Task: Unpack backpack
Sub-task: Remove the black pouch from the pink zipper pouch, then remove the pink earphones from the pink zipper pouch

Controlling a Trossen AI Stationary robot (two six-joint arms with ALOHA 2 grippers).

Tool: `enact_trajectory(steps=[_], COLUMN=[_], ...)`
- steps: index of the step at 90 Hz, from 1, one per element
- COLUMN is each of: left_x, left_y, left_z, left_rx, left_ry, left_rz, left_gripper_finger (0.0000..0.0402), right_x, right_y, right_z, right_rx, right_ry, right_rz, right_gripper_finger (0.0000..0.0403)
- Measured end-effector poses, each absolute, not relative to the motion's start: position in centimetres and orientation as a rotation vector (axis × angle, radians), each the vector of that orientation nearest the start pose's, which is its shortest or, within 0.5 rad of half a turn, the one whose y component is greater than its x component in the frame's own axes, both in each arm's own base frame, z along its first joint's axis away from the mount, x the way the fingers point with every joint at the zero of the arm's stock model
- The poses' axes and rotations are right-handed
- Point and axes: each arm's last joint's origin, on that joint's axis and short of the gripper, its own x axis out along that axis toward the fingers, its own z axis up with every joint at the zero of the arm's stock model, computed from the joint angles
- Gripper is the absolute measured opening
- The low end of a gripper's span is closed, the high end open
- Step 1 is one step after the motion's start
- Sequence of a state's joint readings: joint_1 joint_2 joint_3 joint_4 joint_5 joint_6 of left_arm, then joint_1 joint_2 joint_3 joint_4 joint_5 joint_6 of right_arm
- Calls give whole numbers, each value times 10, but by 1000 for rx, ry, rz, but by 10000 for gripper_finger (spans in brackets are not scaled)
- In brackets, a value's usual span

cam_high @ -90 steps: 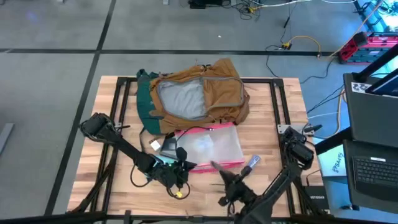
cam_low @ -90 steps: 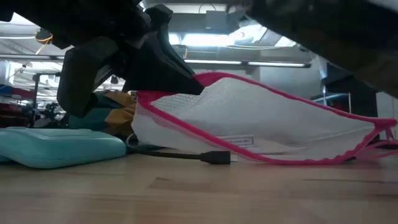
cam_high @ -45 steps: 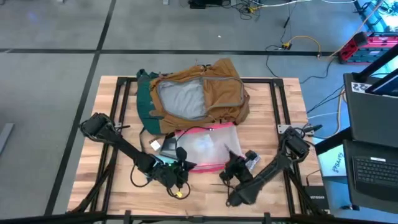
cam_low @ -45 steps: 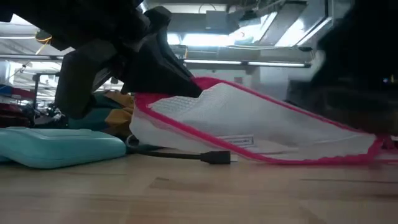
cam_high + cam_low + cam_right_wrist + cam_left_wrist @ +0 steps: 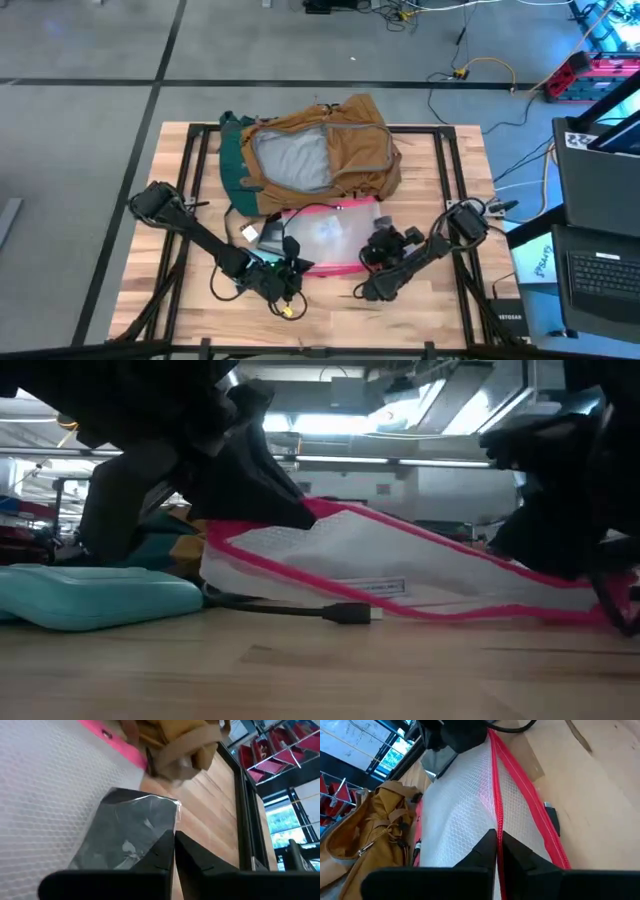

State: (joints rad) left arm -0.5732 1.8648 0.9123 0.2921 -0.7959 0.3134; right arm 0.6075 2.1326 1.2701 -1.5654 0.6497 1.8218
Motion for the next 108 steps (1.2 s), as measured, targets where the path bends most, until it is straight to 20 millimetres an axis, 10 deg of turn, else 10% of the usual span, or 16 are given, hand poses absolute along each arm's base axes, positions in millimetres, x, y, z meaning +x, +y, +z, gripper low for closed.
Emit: enact_trajectory(steps=[65, 108], left_x=[288, 292], left_y=[-166, -180], left_z=[144, 158], left_rx=[737, 784], left_ry=[696, 552], left_rz=[255, 296], left_gripper_finger=[0, 0], right_x=[239, 267], right_y=[178, 217], right_z=[118, 154], right_rx=[-119, -157], right_ry=[1023, 762], right_rz=[-1320, -1026], right_gripper_finger=[6, 127])
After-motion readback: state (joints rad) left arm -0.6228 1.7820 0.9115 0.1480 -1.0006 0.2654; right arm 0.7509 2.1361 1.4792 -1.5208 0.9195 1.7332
